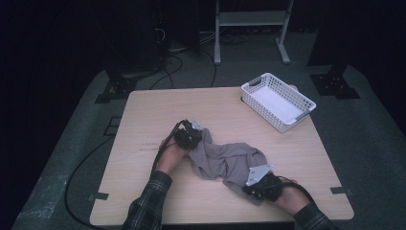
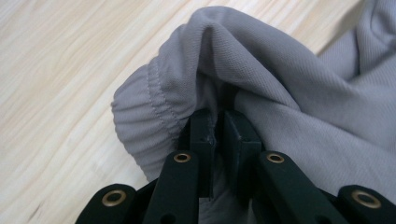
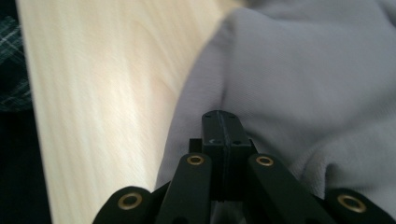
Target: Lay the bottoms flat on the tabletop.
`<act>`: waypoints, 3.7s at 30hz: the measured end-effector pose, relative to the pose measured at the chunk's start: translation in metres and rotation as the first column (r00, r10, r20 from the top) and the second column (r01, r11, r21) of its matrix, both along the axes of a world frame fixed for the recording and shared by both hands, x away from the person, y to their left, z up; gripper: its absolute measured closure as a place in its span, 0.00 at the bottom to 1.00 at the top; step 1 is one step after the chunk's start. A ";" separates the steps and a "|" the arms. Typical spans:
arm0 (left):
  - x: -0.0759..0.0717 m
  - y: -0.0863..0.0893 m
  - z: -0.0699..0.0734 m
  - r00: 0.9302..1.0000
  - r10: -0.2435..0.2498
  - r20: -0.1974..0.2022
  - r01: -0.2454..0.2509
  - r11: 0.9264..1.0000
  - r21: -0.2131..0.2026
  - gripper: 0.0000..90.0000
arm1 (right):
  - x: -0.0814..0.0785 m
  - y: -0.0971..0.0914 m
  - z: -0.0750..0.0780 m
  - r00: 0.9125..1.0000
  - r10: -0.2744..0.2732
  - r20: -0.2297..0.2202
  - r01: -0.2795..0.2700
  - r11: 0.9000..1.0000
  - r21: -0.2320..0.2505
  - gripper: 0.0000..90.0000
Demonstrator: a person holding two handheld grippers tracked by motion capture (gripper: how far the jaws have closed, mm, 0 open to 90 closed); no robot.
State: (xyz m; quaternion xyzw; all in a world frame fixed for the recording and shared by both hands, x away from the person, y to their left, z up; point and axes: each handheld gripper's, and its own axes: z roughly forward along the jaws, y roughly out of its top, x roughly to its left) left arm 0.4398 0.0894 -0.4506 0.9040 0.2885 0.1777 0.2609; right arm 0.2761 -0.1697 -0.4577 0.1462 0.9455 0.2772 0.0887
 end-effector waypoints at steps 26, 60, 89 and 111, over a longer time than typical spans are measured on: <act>-0.077 0.043 0.031 0.999 -0.034 -0.018 0.030 0.983 -0.183 0.97 | 0.086 -0.047 0.042 0.956 -0.265 0.127 0.238 0.952 0.194 0.99; -0.012 -0.048 -0.004 0.996 -0.083 -0.016 0.083 0.996 -0.014 0.92 | 0.044 0.036 -0.004 1.000 0.003 0.017 -0.004 0.998 0.069 0.99; -0.055 0.055 -0.012 0.999 -0.023 -0.036 0.019 0.994 -0.107 0.24 | 0.121 0.081 0.049 0.982 -0.185 0.047 0.168 0.954 0.247 0.64; -0.056 0.082 -0.033 1.000 0.002 -0.006 -0.004 0.973 -0.231 0.00 | 0.177 0.145 0.016 0.978 -0.150 0.144 0.140 0.987 0.081 0.47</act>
